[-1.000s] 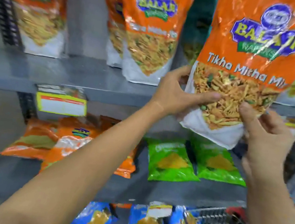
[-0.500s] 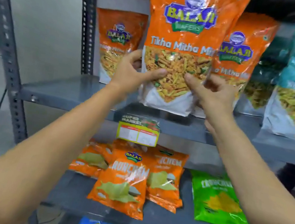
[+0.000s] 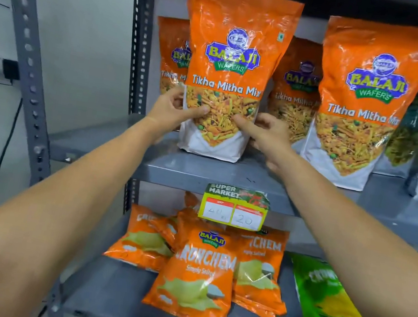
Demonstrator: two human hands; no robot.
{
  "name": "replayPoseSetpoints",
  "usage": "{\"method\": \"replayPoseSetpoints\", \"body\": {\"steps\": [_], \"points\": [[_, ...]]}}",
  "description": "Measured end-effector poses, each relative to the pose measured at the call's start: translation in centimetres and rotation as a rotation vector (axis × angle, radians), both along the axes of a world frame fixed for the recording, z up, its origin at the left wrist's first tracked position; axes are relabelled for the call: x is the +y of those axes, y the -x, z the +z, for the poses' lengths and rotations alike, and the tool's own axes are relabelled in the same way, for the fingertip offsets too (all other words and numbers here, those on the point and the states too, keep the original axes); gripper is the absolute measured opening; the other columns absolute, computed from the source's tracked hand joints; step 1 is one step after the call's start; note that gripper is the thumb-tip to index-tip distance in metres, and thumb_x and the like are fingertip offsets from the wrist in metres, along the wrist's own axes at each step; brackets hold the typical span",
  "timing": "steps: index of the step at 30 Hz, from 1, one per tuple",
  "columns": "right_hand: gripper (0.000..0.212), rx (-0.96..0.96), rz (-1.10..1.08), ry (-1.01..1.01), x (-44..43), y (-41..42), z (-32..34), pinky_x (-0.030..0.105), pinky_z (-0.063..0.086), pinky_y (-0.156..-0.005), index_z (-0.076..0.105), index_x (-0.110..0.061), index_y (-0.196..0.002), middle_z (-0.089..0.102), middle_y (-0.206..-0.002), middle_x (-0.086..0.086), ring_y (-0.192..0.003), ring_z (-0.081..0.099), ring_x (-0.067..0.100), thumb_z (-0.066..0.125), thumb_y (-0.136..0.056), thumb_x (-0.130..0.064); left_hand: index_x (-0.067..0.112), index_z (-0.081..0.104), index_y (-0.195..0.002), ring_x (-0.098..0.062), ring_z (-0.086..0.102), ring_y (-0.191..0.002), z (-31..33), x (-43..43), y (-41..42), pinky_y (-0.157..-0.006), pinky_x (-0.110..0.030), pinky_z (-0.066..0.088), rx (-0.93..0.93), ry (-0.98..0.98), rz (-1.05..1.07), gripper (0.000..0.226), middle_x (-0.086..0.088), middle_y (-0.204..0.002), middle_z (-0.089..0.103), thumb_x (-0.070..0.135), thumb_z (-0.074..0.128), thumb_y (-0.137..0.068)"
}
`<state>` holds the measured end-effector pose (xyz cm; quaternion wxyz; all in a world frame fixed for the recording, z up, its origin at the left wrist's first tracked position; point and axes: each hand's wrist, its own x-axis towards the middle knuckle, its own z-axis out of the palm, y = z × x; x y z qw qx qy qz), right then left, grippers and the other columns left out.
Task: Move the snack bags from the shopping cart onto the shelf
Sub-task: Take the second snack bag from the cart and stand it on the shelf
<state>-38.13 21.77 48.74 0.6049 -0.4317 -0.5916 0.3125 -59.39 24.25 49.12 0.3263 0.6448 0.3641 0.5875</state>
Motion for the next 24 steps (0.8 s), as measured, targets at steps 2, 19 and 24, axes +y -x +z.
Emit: {"method": "replayPoseSetpoints", "body": {"steps": [2,19,24], "points": [[0.035,0.131,-0.018,0.053,0.0,-0.6,0.5,0.03,0.05,-0.081,0.063,-0.021,-0.093,0.066,-0.115,0.005,-0.104,0.06,0.017,0.078,-0.072,-0.044,0.019,0.046,-0.124,-0.018,0.058,-0.109,0.3,0.0,0.5,-0.087,-0.04,0.051,-0.107,0.024,0.062,0.06,0.003,-0.112,0.061,0.031,0.076,-0.074],[0.022,0.021,0.079,0.057,0.6,3.1,0.8,0.042,0.06,-0.072,0.058,-0.016,-0.077,0.062,-0.069,-0.002,-0.069,0.063,0.014,0.077,-0.076,-0.005,0.021,0.051,-0.096,-0.009,0.054,-0.078,0.4,0.1,1.8,-0.063,-0.026,0.044,-0.286,0.069,0.209,0.028,0.007,-0.082,0.054,0.006,0.061,-0.074],[0.022,-0.032,0.111,0.041,2.0,5.5,0.9,0.03,0.059,-0.055,0.057,-0.015,-0.081,0.062,-0.073,-0.001,-0.065,0.063,0.012,0.076,-0.077,-0.005,0.016,0.053,-0.093,-0.002,0.052,-0.07,0.4,0.3,2.4,-0.061,-0.02,0.042,-0.422,0.047,0.315,0.021,0.009,-0.075,0.055,0.004,0.056,-0.075]]}}
